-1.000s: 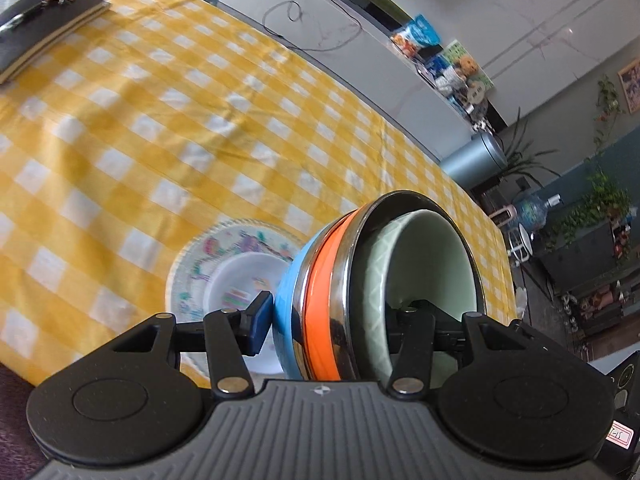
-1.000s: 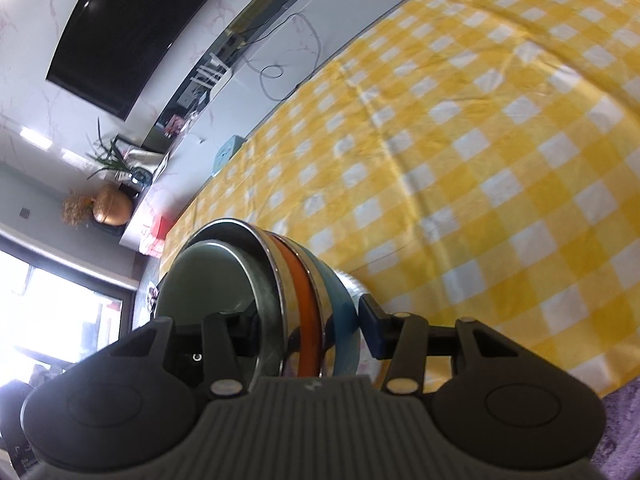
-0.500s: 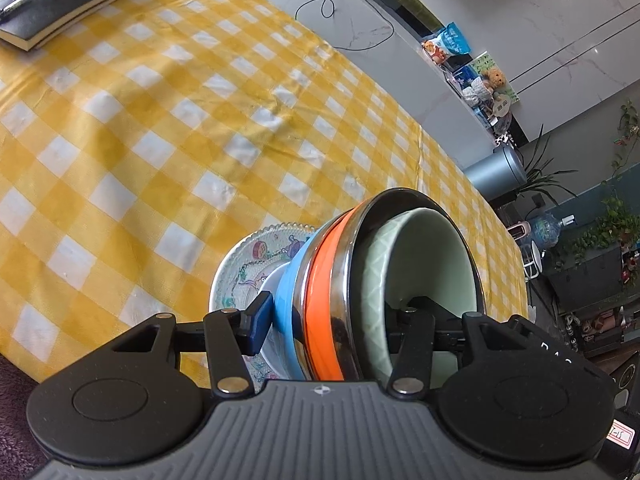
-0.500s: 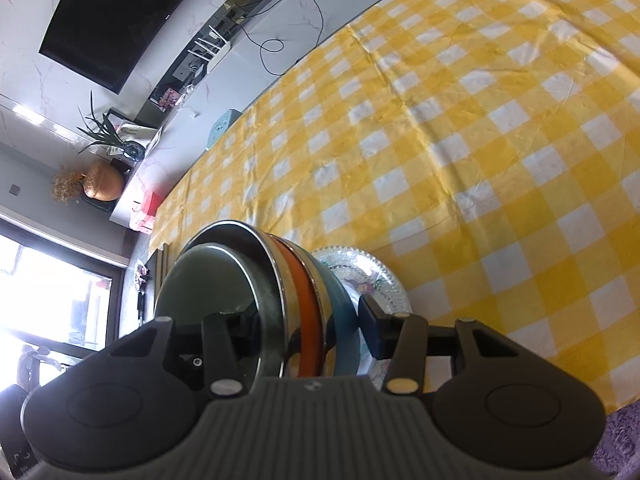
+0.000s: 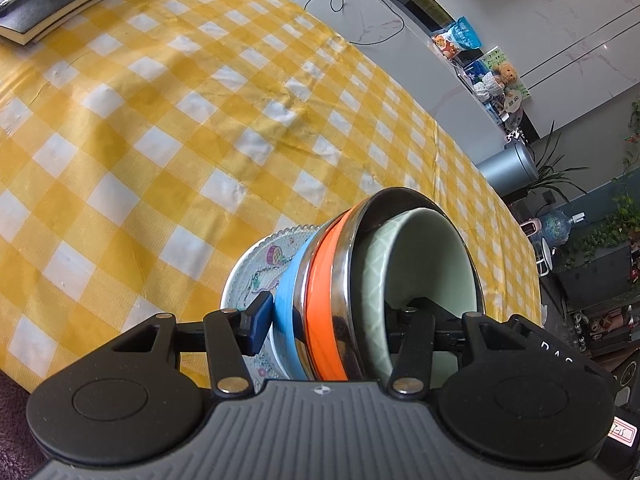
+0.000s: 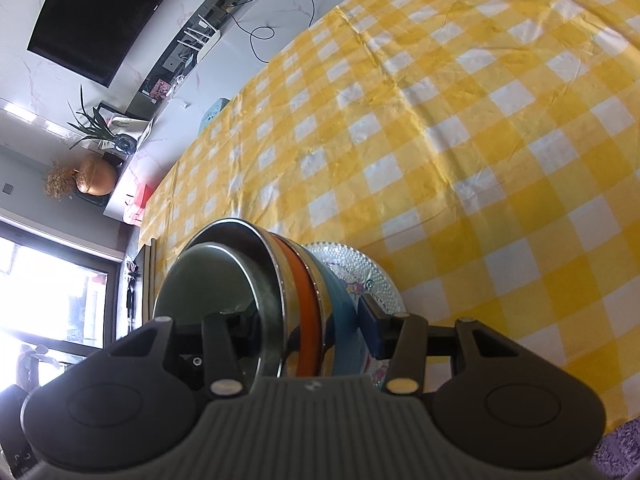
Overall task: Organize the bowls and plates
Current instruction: 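Lower the bowl stack onto the glass plate stack with both grippers, then open both grippers and pull them back from the bowl stack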
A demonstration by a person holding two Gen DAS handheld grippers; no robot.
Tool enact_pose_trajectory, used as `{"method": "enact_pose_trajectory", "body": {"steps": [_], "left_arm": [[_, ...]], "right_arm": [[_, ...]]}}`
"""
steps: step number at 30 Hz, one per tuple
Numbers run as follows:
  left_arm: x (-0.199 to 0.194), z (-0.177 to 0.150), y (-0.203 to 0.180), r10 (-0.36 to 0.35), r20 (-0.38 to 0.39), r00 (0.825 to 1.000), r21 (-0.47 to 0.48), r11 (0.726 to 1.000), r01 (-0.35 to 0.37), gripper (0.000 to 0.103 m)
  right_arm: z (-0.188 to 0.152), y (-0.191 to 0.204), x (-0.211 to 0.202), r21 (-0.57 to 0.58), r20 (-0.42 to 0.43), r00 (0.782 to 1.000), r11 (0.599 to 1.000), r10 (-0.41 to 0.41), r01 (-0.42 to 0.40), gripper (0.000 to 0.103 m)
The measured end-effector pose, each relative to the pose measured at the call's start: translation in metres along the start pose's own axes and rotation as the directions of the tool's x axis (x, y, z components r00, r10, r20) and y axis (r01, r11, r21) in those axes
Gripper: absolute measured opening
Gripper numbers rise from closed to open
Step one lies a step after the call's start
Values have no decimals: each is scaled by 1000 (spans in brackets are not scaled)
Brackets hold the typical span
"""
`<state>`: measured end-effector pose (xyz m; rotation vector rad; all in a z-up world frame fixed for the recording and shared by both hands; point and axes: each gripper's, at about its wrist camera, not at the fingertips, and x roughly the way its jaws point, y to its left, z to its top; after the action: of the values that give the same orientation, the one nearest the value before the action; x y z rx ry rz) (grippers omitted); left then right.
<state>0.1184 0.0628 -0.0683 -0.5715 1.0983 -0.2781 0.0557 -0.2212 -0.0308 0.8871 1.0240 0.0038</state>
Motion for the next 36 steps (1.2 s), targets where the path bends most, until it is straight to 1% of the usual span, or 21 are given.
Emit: {"method": "enact_pose_trajectory", "body": {"steps": [3, 8, 11, 12, 14, 15, 16, 17, 18, 21, 24, 26, 29, 32, 33, 36], "left_arm": [[1, 1, 1, -7, 5, 1000, 0, 1000, 7, 56], [1, 2, 0, 2, -5, 1000, 6, 1000, -2, 56], [1, 2, -3, 11, -7, 1000, 33, 999, -11, 56], [1, 1, -5, 16, -4, 1000, 43, 999, -15, 58], [-1, 1, -7, 14, 5, 1000, 61, 998, -15, 66], [-2, 0, -8, 13, 15, 1000, 70, 997, -14, 72], [-4, 0, -9, 13, 28, 1000, 79, 997, -15, 77], [-7, 0, -11, 18, 43, 999, 90, 996, -22, 78], [-10, 1, -12, 26, 59, 998, 102, 994, -32, 81], [-22, 1, -14, 28, 119, 992, 135, 990, -44, 81], [-41, -1, -20, 14, 182, 983, 200, 978, -51, 81], [-55, -7, -28, 13, 241, 971, 277, 958, -81, 81], [-73, -20, -38, 10, 331, 944, 381, 913, -144, 79], [-92, -36, -45, -10, 388, 921, 459, 869, -184, 78], [-98, -43, -48, -14, 409, 912, 483, 852, -204, 78], [-112, -67, -57, -20, 474, 880, 557, 781, -283, 78]], "right_arm": [[1, 2, 2, -11, 6, 1000, 1000, 0, 0, 47], [2, 3, 3, -15, 2, 1000, 1000, -1, 1, 48], [2, 2, 2, -13, -1, 1000, 1000, 4, -4, 49], [2, 1, 2, -10, -3, 1000, 1000, 10, -10, 52], [2, 1, 1, -13, -1, 1000, 1000, 15, -15, 52], [2, 2, 0, -19, 4, 1000, 1000, 14, -14, 55], [2, 3, -2, -29, 12, 1000, 1000, 13, -13, 62], [1, 4, -4, -40, 24, 1000, 999, 13, -12, 65], [1, 6, -7, -54, 36, 999, 998, 11, -9, 65], [-1, 11, -18, -105, 71, 997, 994, 5, 3, 70], [-5, 16, -30, -169, 116, 993, 985, -4, 23, 72], [-10, 21, -41, -233, 162, 987, 971, -17, 55, 72], [-19, 29, -58, -322, 231, 973, 942, -22, 98, 72], [-33, 35, -75, -410, 294, 956, 903, -5, 131, 72], [-38, 36, -80, -438, 314, 949, 887, 2, 143, 72], [-56, 37, -95, -513, 381, 924, 837, 21, 192, 73]]}}
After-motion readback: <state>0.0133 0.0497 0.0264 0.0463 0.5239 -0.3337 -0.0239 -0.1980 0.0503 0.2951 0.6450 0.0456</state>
